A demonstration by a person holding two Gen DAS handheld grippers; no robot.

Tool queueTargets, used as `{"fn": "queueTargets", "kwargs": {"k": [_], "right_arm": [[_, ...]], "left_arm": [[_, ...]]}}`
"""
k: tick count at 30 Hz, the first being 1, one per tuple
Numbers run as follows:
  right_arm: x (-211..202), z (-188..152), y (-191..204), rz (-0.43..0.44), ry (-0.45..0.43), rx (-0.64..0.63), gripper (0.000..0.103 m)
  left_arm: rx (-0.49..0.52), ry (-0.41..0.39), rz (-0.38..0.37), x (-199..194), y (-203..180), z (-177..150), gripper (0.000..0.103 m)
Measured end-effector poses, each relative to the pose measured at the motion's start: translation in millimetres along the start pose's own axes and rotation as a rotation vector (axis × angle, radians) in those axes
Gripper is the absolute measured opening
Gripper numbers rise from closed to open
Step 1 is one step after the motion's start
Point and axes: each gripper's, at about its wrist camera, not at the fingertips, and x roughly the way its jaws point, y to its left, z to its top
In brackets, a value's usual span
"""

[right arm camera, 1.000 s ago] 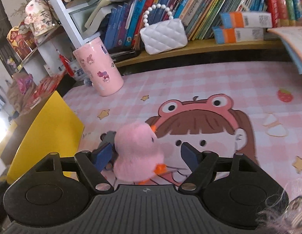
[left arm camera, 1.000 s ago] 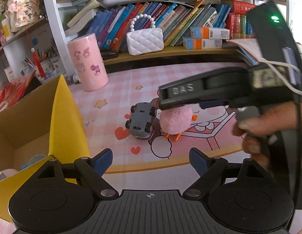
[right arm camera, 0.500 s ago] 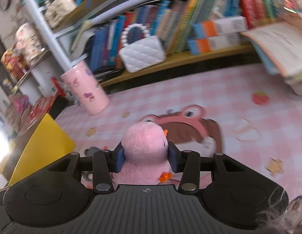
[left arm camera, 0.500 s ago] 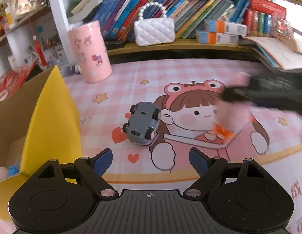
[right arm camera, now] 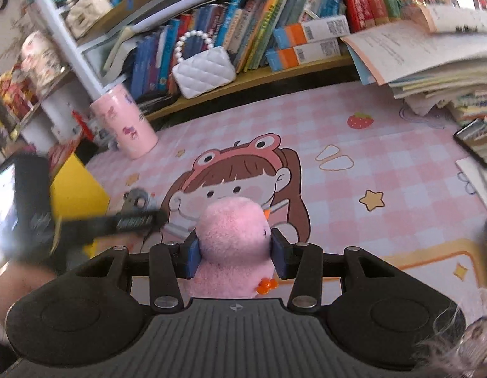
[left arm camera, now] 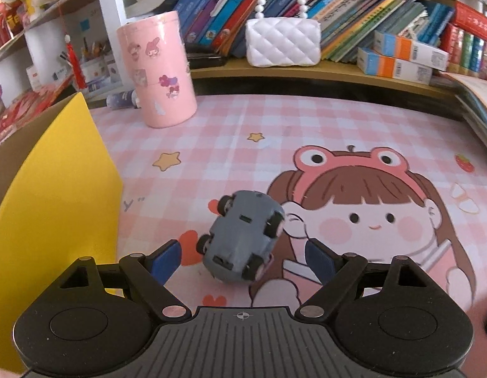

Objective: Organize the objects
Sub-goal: 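Grasp the pink plush chick with the right tool while the left tool grasps the grey toy car, then lift and carry the toy car and pink chick over the yellow box with both tools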

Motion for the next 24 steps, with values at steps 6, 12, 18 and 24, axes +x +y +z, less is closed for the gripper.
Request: {"fn": "queueTargets", "kwargs": {"k": [6,12,18,24], "right_arm": [[-10.0,-13.2,8.0,-0.011,0.023,-0.041,0.042],[-11.9,-15.1,10.7,-0.026,0.021,-0.037,0.042],[-11.1,-16.2,19.0,-0.04,0.019,-0.045,0.042],[-12.6,-22.3,32.8,-0.066,0.021,-0.082,0.042]], "left_arm": [[-0.031,-0.014,0.022,7.3,4.3,0.3,0.073],[-0.014,-0.046,-0.011,-5.3,8.8,-1.6,0.048],[0.022,-0.075,-0.096,-39.5,10.0,-11.3,0.048],[0.063,-0.087,-0.199,-77.3,11.4,-32.4,0.048]]}}
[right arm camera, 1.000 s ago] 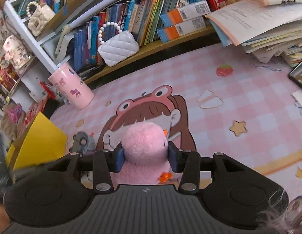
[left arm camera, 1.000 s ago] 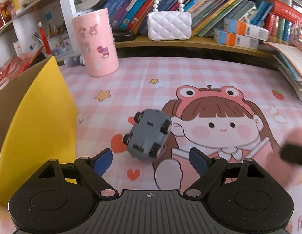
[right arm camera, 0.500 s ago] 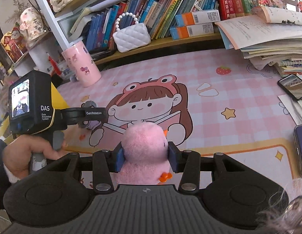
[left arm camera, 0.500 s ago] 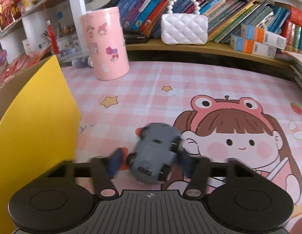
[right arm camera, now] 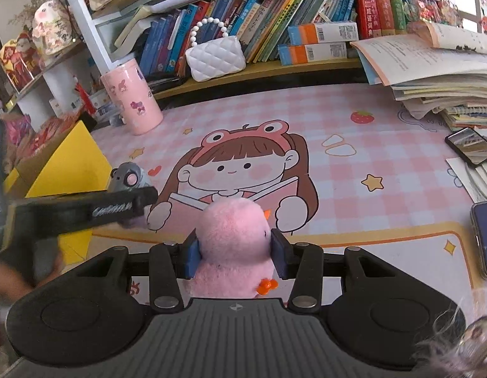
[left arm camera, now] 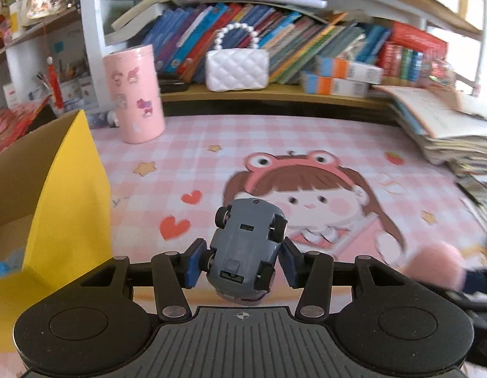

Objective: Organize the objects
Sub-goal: 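Lift and carry the toy car and pink chick over the yellow box with both tools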

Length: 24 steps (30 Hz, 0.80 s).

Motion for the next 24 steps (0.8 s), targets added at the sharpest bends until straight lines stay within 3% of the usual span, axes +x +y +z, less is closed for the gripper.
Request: {"fn": "queueTargets", "kwargs": {"k": [11,24], "right_arm": [[-16.2,-15.9,23.7,-0.024,-0.002,-0.035,0.042],[-35.3,-39.5,76.3,0.013,0.0,-0.078,0.042]], "left_arm": [[-0.031,0.038,-0.047,-46.5,13.1,-40.3,0.048],[-0.043,0.01,-0.028,-92.4,49.1,-65.6,0.048]]}}
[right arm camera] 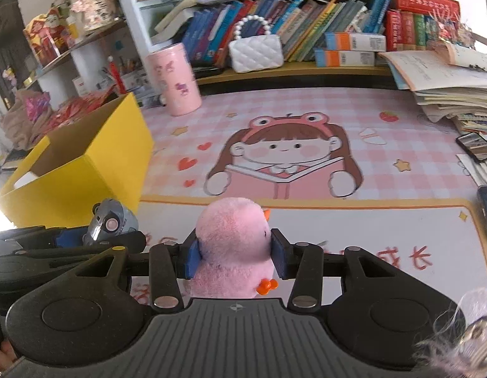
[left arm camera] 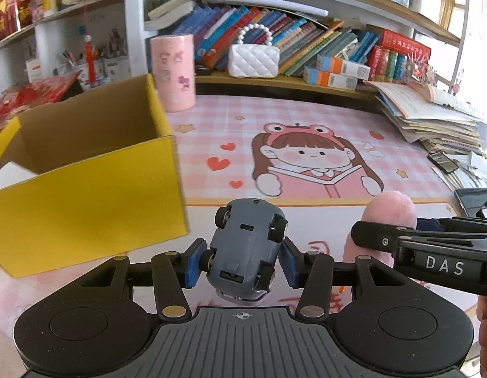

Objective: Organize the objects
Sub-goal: 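Lift and carry the toy car and pink chick over the yellow box with both tools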

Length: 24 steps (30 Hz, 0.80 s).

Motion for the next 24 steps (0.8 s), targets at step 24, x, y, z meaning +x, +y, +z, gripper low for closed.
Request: {"fn": "queueTargets", "kwargs": {"k": [24], "right_arm": [[-2.4,-21.5,124.6,0.125,0.019,-0.17,0.042]], "left_arm": [[-0.134,-0.053,0.109,-64.1,97.9,-35.2,0.048]]}}
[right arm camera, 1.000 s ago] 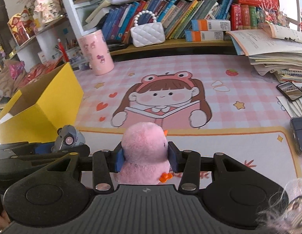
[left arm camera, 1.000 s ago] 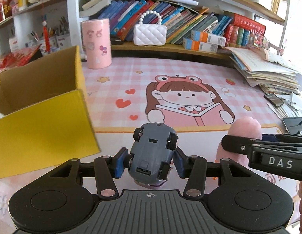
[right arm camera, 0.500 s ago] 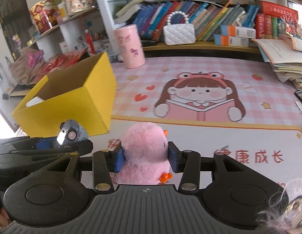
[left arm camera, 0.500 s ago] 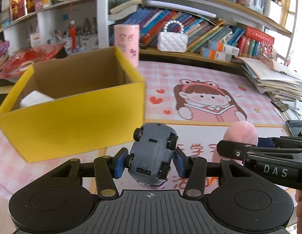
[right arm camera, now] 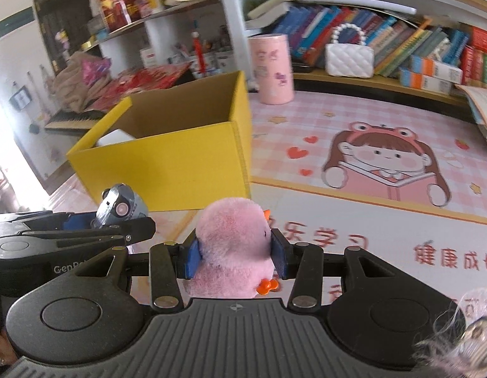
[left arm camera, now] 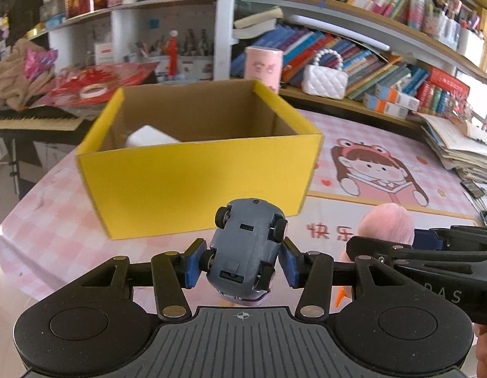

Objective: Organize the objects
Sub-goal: 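Lift and carry the toy car and pink chick over the yellow box with both tools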

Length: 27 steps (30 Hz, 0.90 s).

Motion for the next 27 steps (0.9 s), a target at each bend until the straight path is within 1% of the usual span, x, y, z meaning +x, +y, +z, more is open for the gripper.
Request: {"fn": "queueTargets", "kwargs": {"k": [12,24,27], "right_arm": [[8.7,3.7,38.4,0.047,-0.006,-0.061,0.042],[10.8,14.9,47.1,0.047,-0.05,-0.082,0.042],[9.8,21.1,46.7,0.066,-0.07,-0.076,0.042]], "left_arm": [[-0.036,-0.033,0.042,-13.6,30.2,-1.9,0.048],[-0.022,-0.092,0.049,-17.4,36.6,11.6,0.048],[-0.034,-0.121,0.053,-19.7,37.5,19.4,0.048]]}}
